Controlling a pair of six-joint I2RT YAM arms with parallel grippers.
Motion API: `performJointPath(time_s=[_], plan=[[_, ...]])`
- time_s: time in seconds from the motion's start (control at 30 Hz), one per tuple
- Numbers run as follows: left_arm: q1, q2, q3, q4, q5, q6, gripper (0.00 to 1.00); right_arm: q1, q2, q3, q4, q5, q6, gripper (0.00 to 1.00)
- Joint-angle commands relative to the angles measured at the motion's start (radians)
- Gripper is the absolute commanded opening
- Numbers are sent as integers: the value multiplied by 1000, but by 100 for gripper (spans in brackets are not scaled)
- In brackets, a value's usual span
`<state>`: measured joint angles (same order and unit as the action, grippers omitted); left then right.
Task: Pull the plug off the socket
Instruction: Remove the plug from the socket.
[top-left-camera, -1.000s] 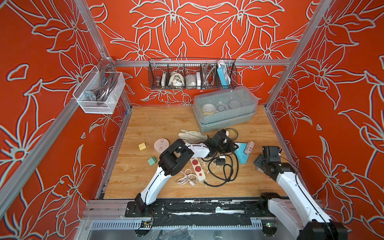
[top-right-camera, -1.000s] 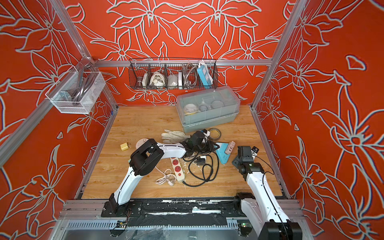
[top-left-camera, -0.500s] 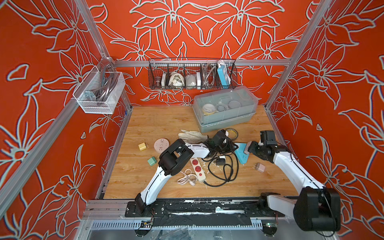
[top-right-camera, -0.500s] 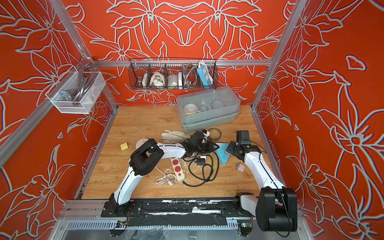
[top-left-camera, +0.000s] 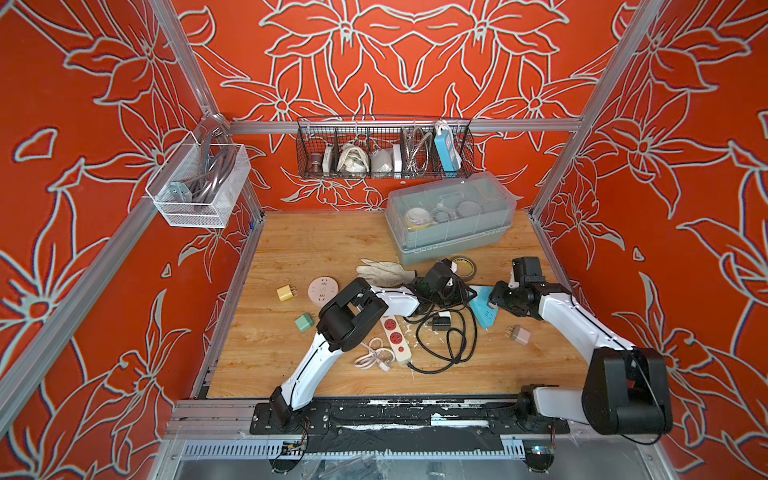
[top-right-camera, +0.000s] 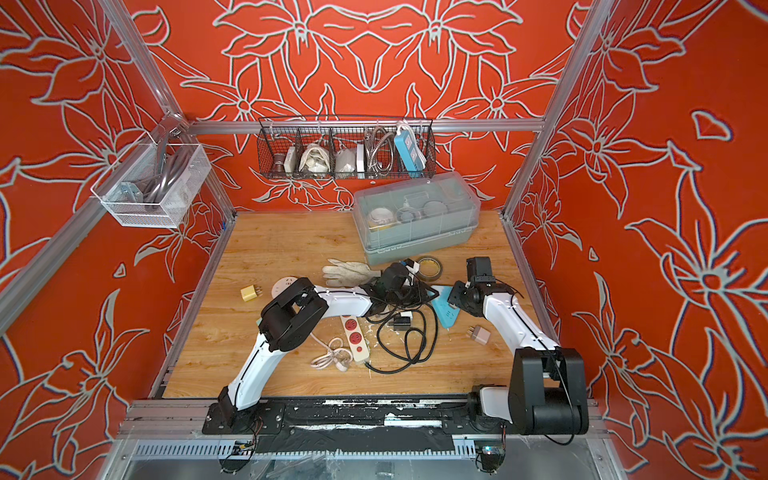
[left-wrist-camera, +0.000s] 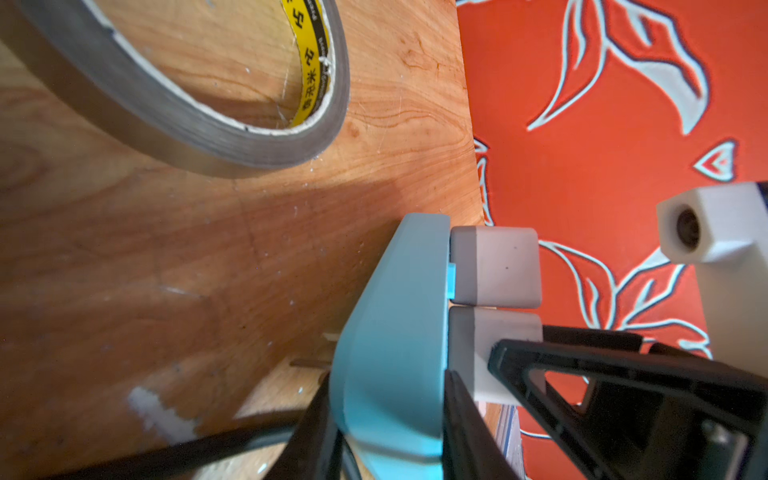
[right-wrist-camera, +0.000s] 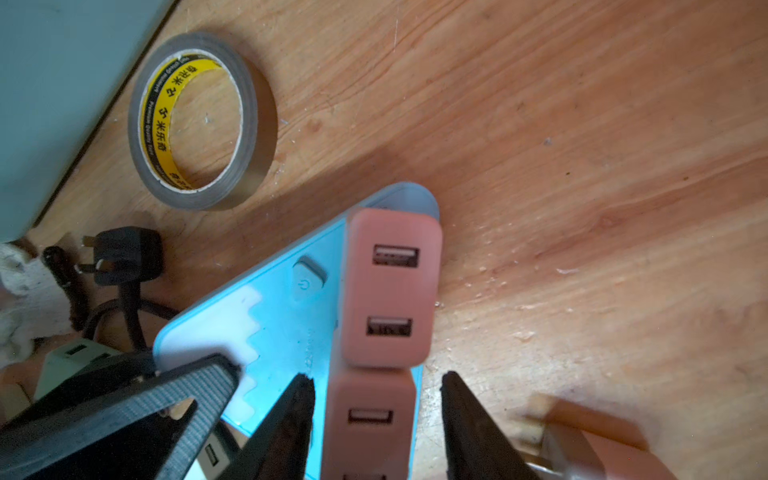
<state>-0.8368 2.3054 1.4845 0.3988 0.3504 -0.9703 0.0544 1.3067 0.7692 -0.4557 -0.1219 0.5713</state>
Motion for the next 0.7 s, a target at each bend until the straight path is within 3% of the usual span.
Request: performJointPath(time_s=[0.0, 0.4, 0.67], plan=[[-22, 101, -59, -282, -59, 68, 8, 12, -1, -31, -2, 10, -5, 44], [-25, 109, -48, -315, -69, 72, 7, 12, -27, -55, 15, 11, 20, 2], [-25, 101, -72, -372, -138, 102, 6, -25, -42, -51, 17, -58, 55, 0]])
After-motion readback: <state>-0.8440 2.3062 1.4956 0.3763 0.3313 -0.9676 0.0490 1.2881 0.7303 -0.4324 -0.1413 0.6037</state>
